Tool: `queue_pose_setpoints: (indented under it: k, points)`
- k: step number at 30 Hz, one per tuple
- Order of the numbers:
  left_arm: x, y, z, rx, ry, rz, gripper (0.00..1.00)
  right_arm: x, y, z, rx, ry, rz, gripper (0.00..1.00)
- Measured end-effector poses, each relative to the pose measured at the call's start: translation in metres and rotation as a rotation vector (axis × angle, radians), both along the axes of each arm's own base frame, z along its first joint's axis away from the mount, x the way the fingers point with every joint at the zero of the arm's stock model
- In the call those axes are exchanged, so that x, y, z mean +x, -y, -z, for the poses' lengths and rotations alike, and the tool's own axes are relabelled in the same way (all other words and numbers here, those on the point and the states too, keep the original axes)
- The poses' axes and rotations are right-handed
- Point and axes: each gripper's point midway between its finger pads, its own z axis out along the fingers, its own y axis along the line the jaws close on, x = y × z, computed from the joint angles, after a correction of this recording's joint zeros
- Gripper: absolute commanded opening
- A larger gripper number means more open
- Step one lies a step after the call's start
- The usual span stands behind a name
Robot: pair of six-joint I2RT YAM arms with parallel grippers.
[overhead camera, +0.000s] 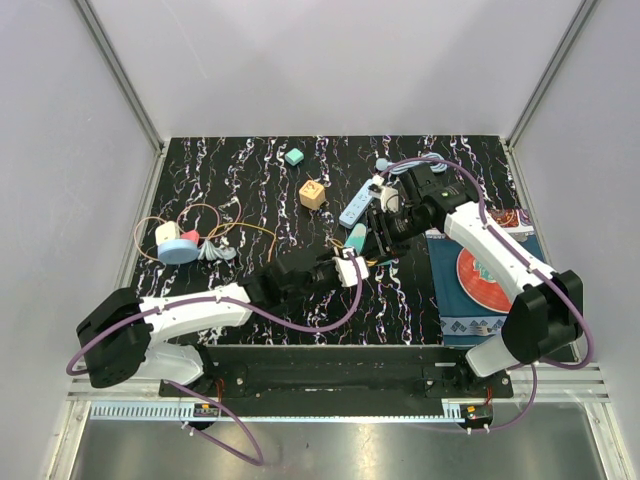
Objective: Insert the plug
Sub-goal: Insert the plug into the socket.
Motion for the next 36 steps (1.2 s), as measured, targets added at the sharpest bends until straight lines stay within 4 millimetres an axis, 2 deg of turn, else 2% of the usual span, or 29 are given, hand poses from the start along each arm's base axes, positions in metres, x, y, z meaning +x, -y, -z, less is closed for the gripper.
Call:
queue_pose_setpoints:
  k: [3,7,15,18,22,26,30,36]
  points:
    - [0.000,0.001,-0.002,-0.021,-0.012,-0.005,0.01,0.002,0.001,-0.004,-0.004,0.021,0.019,0.70]
    - [-0.001,0.004,-0.007,-0.071,-0.036,-0.015,0.00,0.008,0.004,-0.024,0.004,0.127,0.068,0.82]
    - [-0.005,-0.002,0.008,-0.118,-0.153,-0.071,0.00,0.027,0.031,-0.080,-0.002,0.458,0.269,0.85]
    - [-0.005,-0.003,0.007,-0.154,-0.192,-0.101,0.00,0.022,0.041,-0.092,0.029,0.547,0.324,0.84]
    - [-0.004,-0.001,0.001,-0.207,-0.235,-0.125,0.00,0.015,0.044,-0.088,0.064,0.573,0.346,0.84]
    - [-0.005,0.000,-0.001,-0.236,-0.268,-0.133,0.00,0.014,0.038,-0.068,0.074,0.533,0.347,0.84]
    - [-0.006,0.001,-0.001,-0.248,-0.288,-0.138,0.00,0.007,0.025,-0.050,0.078,0.487,0.324,0.84]
    - [-0.006,0.002,-0.002,-0.255,-0.300,-0.141,0.00,0.005,0.002,-0.038,0.072,0.460,0.278,0.82]
